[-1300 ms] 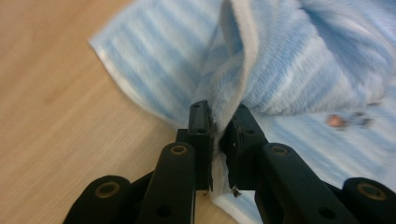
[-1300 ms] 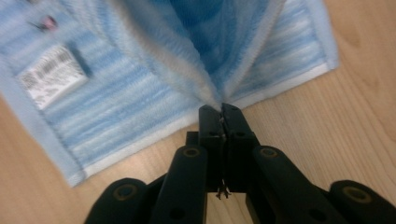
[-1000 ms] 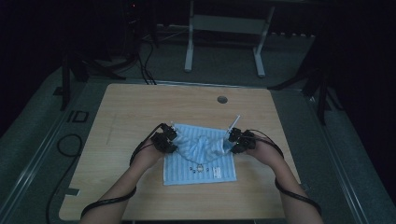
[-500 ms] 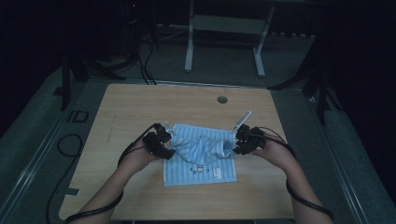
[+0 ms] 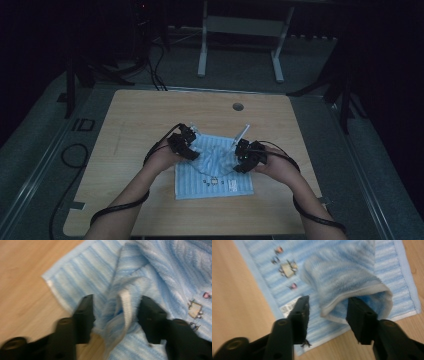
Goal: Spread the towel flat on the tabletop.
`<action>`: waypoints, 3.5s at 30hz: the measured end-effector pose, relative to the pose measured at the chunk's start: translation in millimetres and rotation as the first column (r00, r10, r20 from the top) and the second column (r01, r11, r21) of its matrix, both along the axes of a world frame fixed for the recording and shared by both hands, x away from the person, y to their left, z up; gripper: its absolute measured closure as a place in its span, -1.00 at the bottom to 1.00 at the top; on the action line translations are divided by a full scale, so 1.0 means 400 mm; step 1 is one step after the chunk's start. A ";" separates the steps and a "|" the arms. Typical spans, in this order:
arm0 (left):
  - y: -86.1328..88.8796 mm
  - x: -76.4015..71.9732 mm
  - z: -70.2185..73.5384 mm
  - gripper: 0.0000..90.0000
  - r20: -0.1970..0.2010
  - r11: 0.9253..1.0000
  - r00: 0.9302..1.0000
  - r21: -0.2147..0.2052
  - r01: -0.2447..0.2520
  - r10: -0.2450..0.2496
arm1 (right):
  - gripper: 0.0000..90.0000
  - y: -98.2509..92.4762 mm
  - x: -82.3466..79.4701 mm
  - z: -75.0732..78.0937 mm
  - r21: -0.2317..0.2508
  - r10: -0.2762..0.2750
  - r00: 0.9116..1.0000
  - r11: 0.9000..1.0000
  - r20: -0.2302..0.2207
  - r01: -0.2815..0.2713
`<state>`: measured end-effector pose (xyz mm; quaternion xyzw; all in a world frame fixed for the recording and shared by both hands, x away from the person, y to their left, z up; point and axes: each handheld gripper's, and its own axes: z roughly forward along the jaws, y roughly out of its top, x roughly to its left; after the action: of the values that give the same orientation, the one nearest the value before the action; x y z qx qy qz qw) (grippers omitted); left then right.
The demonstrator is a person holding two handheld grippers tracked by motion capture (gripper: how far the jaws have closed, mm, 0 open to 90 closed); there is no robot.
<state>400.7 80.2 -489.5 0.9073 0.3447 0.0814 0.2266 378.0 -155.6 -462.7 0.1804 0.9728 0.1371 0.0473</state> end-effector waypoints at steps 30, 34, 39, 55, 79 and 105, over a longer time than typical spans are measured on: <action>0.068 -0.049 -0.063 0.92 0.044 0.995 0.994 0.033 -0.099 0.098 | 0.93 -0.128 0.082 -0.088 0.014 -0.258 0.966 0.966 -0.015 0.258; 0.067 -0.043 -0.084 0.89 0.046 0.993 0.994 0.048 -0.106 0.104 | 0.93 -0.110 0.098 -0.121 -0.025 -0.254 0.967 0.967 -0.021 0.253; 0.063 -0.040 -0.088 0.90 0.034 0.994 0.996 0.077 -0.082 0.080 | 0.93 -0.100 0.104 -0.128 -0.053 -0.248 0.968 0.968 -0.026 0.247; 0.082 -0.161 0.020 0.26 0.097 0.996 0.995 0.085 0.018 -0.026 | 0.49 -0.133 0.026 -0.001 -0.039 -0.162 0.986 0.986 0.042 0.164; 0.033 -0.211 -0.093 0.21 -0.015 0.979 0.983 0.090 0.182 -0.182 | 0.78 -0.039 -0.056 -0.135 -0.130 0.044 0.998 0.990 -0.054 -0.051; 0.037 -0.458 0.073 0.50 -0.074 0.894 0.891 -0.037 0.447 -0.449 | 0.62 -0.142 -0.407 0.069 0.073 0.309 0.948 0.950 -0.076 -0.304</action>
<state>217.3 94.9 -460.3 0.9626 0.1360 -0.0129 0.2340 215.2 -212.5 -435.3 0.0344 0.9856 0.1641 -0.0221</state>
